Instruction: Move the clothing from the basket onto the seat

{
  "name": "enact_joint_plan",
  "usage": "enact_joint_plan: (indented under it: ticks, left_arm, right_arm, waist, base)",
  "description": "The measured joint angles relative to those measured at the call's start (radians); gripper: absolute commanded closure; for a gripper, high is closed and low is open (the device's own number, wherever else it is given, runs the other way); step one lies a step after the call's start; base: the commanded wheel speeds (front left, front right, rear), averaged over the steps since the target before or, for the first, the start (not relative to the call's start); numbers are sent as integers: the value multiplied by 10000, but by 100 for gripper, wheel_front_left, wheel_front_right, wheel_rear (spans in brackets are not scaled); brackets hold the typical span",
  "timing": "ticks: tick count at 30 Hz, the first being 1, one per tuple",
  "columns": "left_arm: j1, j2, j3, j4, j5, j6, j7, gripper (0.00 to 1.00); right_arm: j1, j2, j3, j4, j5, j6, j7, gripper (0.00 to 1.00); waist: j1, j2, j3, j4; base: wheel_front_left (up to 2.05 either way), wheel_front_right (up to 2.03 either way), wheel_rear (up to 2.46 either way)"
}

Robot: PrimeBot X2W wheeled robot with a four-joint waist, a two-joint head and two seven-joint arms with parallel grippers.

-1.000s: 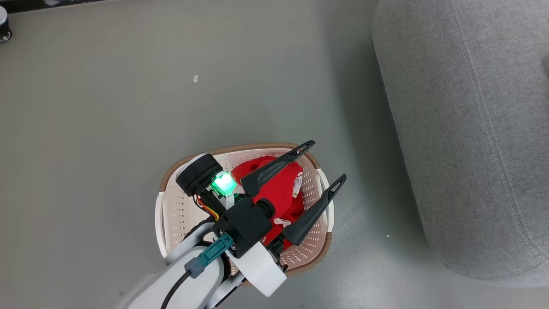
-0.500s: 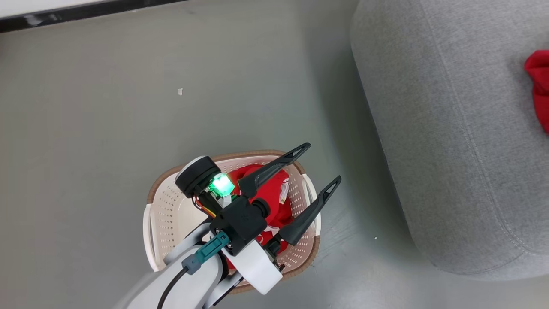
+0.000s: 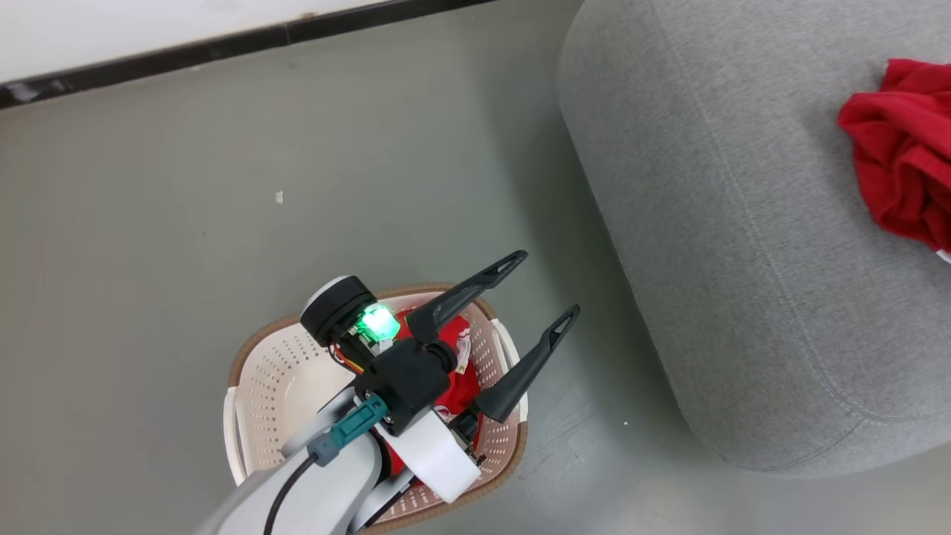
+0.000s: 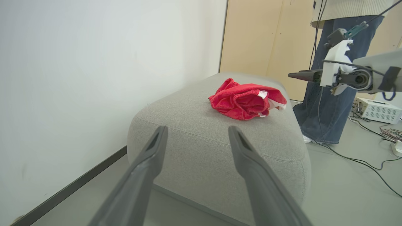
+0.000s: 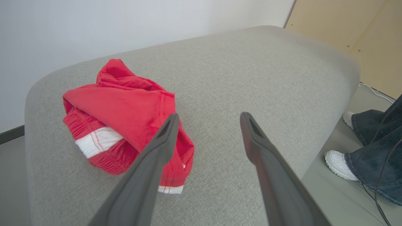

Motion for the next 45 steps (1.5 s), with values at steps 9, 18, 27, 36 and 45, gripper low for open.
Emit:
enact_joint_plan:
  ticks: [9,18,27,36,45]
  left_arm:
    - [125,29,504,263,-157,123,-255,0]
    - [706,56,1179,525,-378,541,-403,0]
    - [1175,35,1825,742,-840,949,-493,0]
    - [1848,61,2575,1035,-953,1440,-570,0]
    - [2604,86,3325,1264,-982,1941,-581,0]
  right_arm:
    - [-24,205,736,-1233,-4,0,0,0]
    - [-341,800,1985,-2324,-349,0,-2,0]
    - [-624,1471,3047,-2834,-685,0,-2,0]
    - [-622,2245,3893,-3375,-1091,0,-2,0]
    - [167,2775,4050,-3662,-1438,0,-2,0]
  waist:
    - [0,0,-505,-177]
    - [0,0,-1043,56]
    - [0,0,-1551,545]
    - [0,0,-2084,1064]
    - [0,0,-2666,1496]
  base:
    - [0,0,0]
    - [0,0,0]
    - [0,0,0]
    - [0,0,0]
    - [0,0,0]
